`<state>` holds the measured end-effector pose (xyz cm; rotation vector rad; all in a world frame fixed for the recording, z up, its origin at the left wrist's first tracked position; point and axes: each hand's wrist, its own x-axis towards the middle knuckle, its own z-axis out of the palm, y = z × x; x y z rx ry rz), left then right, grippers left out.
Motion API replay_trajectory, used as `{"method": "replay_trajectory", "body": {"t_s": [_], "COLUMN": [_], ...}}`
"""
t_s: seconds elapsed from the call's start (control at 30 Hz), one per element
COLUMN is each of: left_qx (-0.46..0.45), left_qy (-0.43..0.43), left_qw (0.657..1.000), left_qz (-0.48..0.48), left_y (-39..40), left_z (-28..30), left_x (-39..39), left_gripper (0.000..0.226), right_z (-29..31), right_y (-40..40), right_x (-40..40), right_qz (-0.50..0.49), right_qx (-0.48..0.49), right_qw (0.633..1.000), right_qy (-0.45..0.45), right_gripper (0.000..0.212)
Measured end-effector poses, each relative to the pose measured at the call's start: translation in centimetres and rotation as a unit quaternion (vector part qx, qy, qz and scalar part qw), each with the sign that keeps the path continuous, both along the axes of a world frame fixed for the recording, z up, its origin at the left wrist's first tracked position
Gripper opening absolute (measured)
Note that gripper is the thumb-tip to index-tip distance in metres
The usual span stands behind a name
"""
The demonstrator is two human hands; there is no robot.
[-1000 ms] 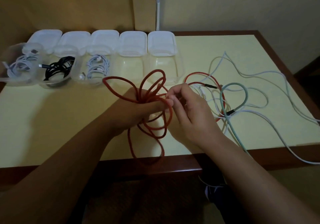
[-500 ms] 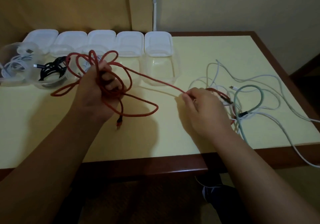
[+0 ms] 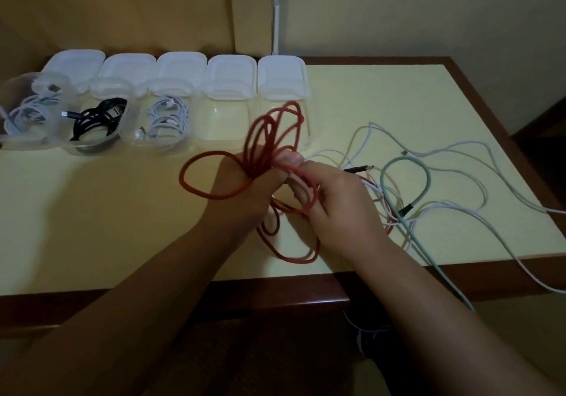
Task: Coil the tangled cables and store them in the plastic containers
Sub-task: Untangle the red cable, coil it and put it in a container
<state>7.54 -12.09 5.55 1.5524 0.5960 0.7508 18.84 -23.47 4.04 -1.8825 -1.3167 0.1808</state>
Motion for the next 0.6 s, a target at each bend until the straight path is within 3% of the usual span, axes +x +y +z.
{"method": "replay_trajectory", "body": {"t_s": [0.1, 0.2, 0.27, 0.33, 0.4, 0.47, 0.53, 0.6], "left_qx": [-0.129, -0.257, -0.297, -0.270, -0.151, -0.046, -0.013, 0.004], "left_qy": [-0.031, -0.120, -0.170, -0.129, -0.027, 0.031, 0.072, 0.099], "left_qw": [0.989, 0.954, 0.933, 0.944, 0.979, 0.997, 0.996, 0.992], "left_qz": [0.062, 0.096, 0.112, 0.136, 0.135, 0.044, -0.053, -0.077], "left_y": [1.4, 5.2, 7.8, 8.7, 7.5, 4.9, 2.7, 1.0], "left_z": [0.5, 1.5, 1.6, 1.1, 0.7, 0.8, 0.2, 0.0], "left_x": [0.3, -0.9, -2.1, -2.7, -2.4, -1.8, -1.4, -0.8], "left_gripper": [0.012, 0.021, 0.021, 0.019, 0.022, 0.009, 0.019, 0.014], "right_z": [-0.1, -0.7, -0.8, -0.6, -0.3, -0.1, 0.0, 0.1], "right_y": [0.0, -0.3, -0.6, -0.6, -0.5, -0.3, -0.1, 0.0], "right_x": [0.7, 2.3, 3.0, 3.0, 2.4, 1.8, 1.4, 1.0], "right_qz": [-0.054, -0.102, -0.121, -0.123, -0.116, -0.106, -0.085, -0.050], "right_qx": [-0.057, -0.127, -0.122, -0.088, -0.038, 0.007, 0.035, 0.046], "right_qw": [0.997, 0.986, 0.985, 0.988, 0.992, 0.994, 0.996, 0.998], "right_qy": [-0.028, -0.028, -0.008, 0.010, 0.034, 0.039, 0.022, 0.004], "right_gripper": [0.023, 0.025, 0.024, 0.022, 0.022, 0.020, 0.020, 0.018]}}
